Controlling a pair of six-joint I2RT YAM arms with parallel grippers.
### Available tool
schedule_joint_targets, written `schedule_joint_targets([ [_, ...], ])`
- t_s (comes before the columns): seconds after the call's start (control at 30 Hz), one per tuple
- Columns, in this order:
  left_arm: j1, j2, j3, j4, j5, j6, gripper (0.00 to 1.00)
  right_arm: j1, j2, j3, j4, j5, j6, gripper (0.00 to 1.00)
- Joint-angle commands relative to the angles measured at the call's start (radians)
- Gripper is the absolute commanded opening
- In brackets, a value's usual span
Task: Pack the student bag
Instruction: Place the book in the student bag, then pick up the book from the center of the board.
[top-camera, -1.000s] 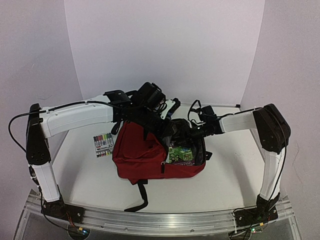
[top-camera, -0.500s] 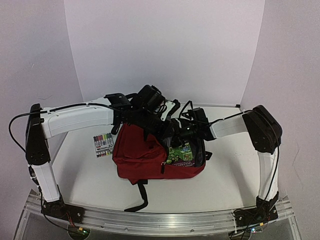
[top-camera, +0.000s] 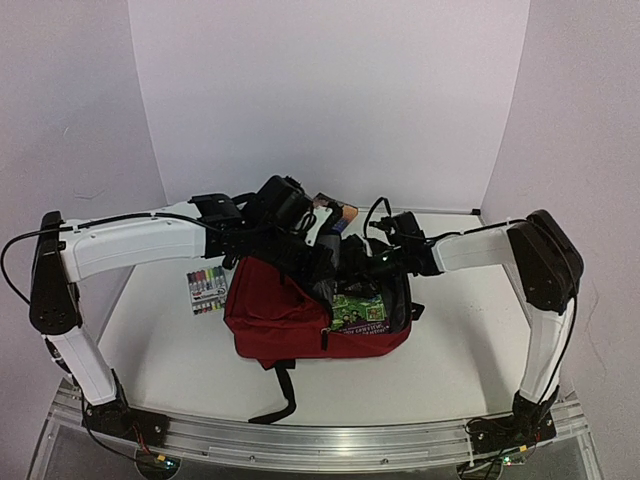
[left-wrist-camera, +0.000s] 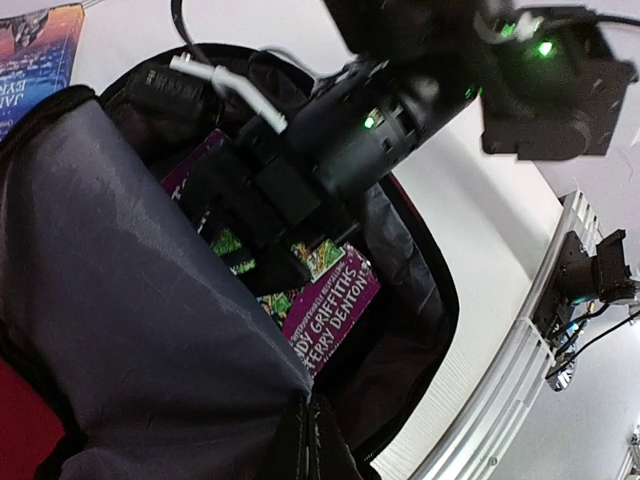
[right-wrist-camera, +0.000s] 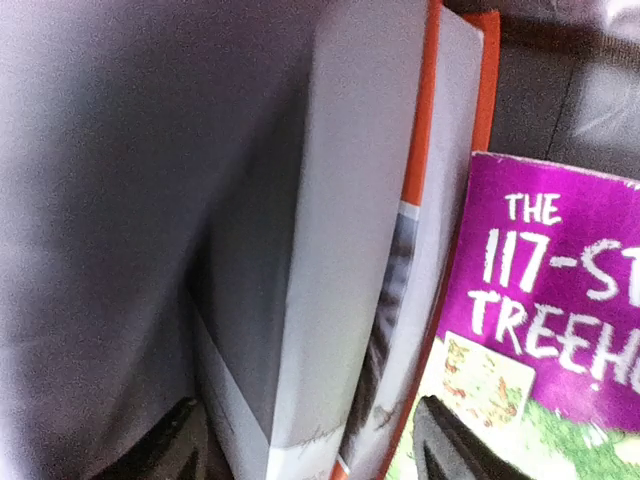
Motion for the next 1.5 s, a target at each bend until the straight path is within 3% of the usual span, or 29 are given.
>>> schedule_joint_targets([
  [0.0,-0.003,-0.076,-0.011,-0.045,0.035,-0.042,0.0,-0.037,-0.123,0.092,-0.213,0.042,-0.215,0.78],
  [0.17,-0.01,-0.114,-0.069,-0.09,0.035,-0.047,0.0,-0.099,-0.176,0.231,-0.498,0.047,-0.469,0.8],
  [0.33,-0.02,-0.14,-0.129,-0.139,0.048,-0.063,0.0,-0.227,-0.183,0.31,-0.607,0.071,-0.593,0.85],
  [0.53,-0.023,-0.197,-0.244,-0.098,0.071,-0.151,0.0,-0.274,-0.045,0.452,-0.62,0.181,-0.703,0.87],
  [0.7,-0.023,-0.258,-0.327,-0.054,0.058,-0.207,0.01,-0.268,0.142,0.583,-0.608,0.219,-0.669,0.86],
  [0.87,-0.023,-0.284,-0.334,-0.114,0.046,-0.228,0.04,-0.235,0.229,0.64,-0.589,0.202,-0.657,0.85],
  [0.9,-0.023,-0.293,-0.335,-0.129,0.039,-0.234,0.08,-0.228,0.24,0.66,-0.581,0.21,-0.654,0.85],
  [0.97,-0.024,-0.318,-0.329,-0.14,0.0,-0.24,0.28,-0.214,0.264,0.7,-0.568,0.227,-0.642,0.86],
  [1.1,0.011,-0.286,-0.167,-0.161,-0.167,-0.19,0.79,-0.204,0.285,0.719,-0.565,0.229,-0.623,0.87],
  [1.27,0.212,-0.11,0.089,-0.155,-0.166,-0.163,0.99,-0.213,0.282,0.703,-0.565,0.218,-0.623,0.87],
  [1.47,0.424,0.127,0.314,-0.108,-0.151,-0.208,1.0,-0.228,0.305,0.73,-0.56,0.197,-0.603,0.87],
])
